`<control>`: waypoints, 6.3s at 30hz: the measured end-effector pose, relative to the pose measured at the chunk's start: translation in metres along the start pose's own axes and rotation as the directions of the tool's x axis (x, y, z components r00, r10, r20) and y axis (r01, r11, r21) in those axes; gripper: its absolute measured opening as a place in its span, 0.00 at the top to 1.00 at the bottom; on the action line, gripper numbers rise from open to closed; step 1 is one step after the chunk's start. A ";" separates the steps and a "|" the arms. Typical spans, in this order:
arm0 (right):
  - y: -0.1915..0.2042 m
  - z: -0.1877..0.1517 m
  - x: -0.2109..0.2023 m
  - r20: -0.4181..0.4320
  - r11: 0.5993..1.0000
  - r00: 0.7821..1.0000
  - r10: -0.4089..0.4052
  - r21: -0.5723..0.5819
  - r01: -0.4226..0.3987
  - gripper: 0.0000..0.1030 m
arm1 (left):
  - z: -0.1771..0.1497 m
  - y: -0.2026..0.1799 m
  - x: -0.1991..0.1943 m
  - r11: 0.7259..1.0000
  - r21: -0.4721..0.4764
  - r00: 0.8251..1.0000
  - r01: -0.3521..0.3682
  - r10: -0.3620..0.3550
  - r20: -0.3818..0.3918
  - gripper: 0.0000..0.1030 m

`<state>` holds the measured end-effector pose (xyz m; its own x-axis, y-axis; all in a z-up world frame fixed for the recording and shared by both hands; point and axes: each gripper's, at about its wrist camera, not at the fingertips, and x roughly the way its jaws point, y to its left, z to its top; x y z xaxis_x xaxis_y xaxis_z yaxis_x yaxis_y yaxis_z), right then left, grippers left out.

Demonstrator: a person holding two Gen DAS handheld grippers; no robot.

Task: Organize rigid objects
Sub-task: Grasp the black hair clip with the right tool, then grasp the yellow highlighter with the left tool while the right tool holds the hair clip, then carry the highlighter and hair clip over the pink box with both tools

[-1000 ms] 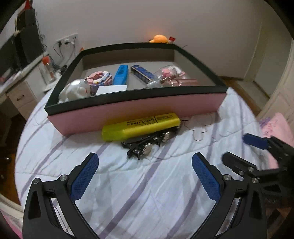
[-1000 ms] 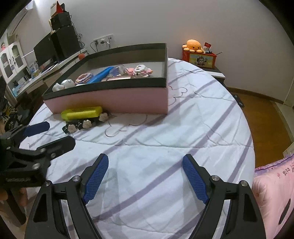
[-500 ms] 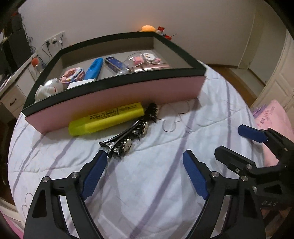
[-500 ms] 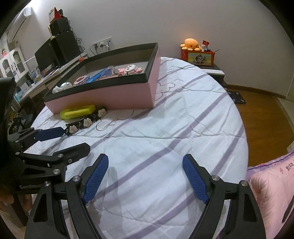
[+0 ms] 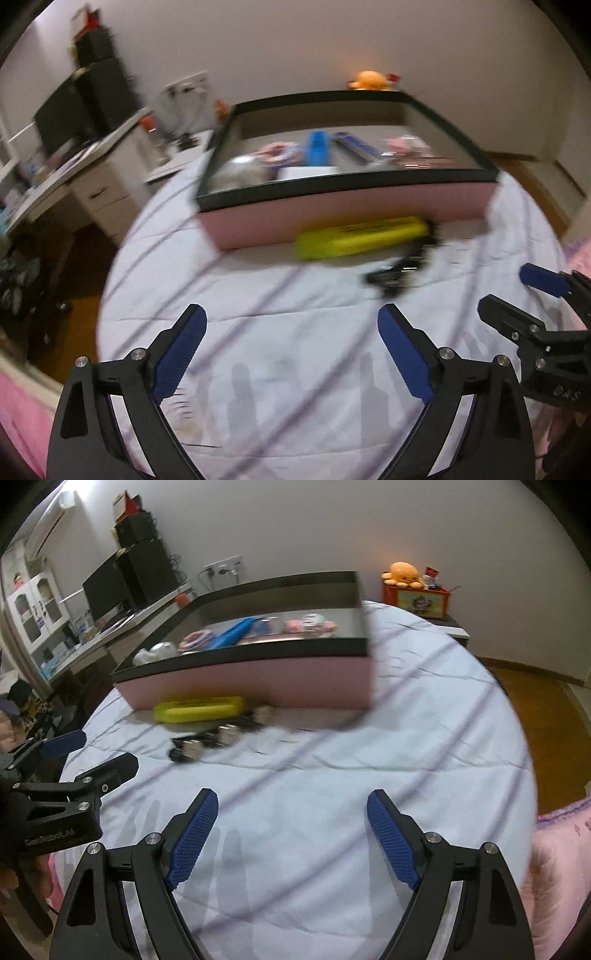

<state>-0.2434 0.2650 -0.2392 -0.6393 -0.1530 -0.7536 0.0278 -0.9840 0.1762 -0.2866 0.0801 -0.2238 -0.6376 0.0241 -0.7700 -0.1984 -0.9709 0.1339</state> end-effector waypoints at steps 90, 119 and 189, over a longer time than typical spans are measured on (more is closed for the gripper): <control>-0.034 0.014 0.012 -0.047 0.994 0.996 -0.074 -0.080 0.070 0.81 | 0.014 -0.046 0.044 0.987 -0.017 0.981 0.162 -0.163 -0.102 0.24; 0.002 -0.008 0.000 -0.095 0.991 0.995 -0.032 -0.129 0.020 0.81 | -0.017 0.021 0.027 0.977 -0.197 0.990 0.086 -0.105 -0.092 0.55; 0.013 0.133 -0.043 0.198 0.987 0.978 0.071 -0.157 -0.040 0.81 | 0.112 -0.015 -0.045 0.981 0.096 0.968 0.169 -0.184 0.172 0.74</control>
<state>-0.3181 0.2711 -0.1204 -0.7749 -0.2014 -0.5991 0.1738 -0.9792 0.1043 -0.3386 0.1199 -0.1211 -0.7086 0.2426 -0.6626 -0.3737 -0.9255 0.0608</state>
